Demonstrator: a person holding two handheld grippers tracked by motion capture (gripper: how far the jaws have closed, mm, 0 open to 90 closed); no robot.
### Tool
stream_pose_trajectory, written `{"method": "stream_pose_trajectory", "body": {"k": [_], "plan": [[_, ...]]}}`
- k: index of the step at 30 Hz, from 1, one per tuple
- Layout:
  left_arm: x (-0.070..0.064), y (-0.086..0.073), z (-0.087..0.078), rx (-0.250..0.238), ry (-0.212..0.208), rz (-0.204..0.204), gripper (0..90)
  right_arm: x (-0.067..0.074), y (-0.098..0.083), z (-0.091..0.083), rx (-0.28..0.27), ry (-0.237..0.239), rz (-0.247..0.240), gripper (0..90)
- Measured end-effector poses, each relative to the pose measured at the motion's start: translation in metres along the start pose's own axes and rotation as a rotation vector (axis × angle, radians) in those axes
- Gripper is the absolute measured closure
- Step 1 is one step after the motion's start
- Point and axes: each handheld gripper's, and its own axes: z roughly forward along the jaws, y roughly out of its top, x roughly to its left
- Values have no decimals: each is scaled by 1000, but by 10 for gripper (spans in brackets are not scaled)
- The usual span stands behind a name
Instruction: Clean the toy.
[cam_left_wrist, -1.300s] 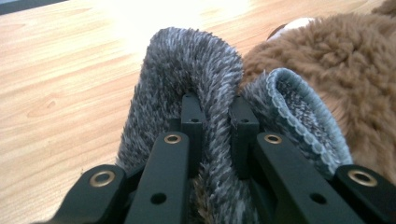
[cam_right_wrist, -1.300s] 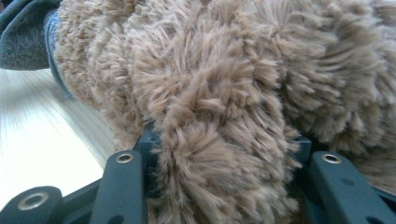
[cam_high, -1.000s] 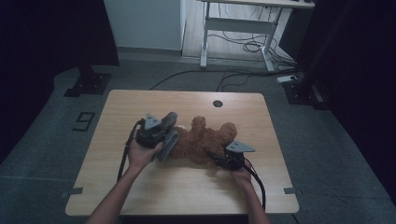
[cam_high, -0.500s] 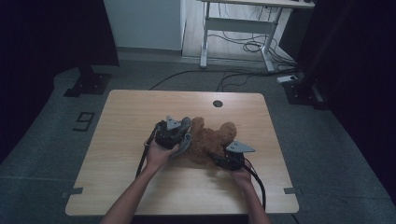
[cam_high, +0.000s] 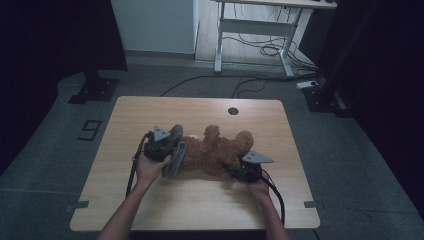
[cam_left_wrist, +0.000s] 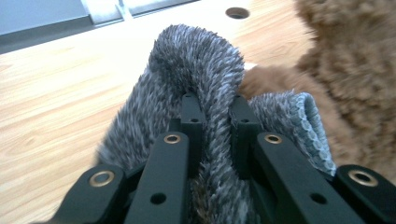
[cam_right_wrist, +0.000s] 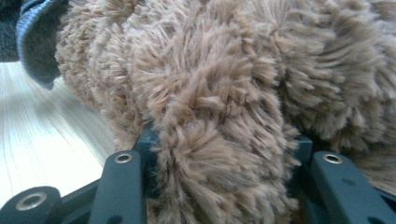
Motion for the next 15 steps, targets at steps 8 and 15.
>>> {"method": "stream_pose_trajectory", "body": {"k": [8, 15], "plan": [[-16, 9, -22, -95, -87, -8, 799, -2, -1, 1, -6, 0, 22, 494], [-79, 44, -10, -122, -221, 95, 799, -2, -1, 0, -6, -3, 24, 494]]}}
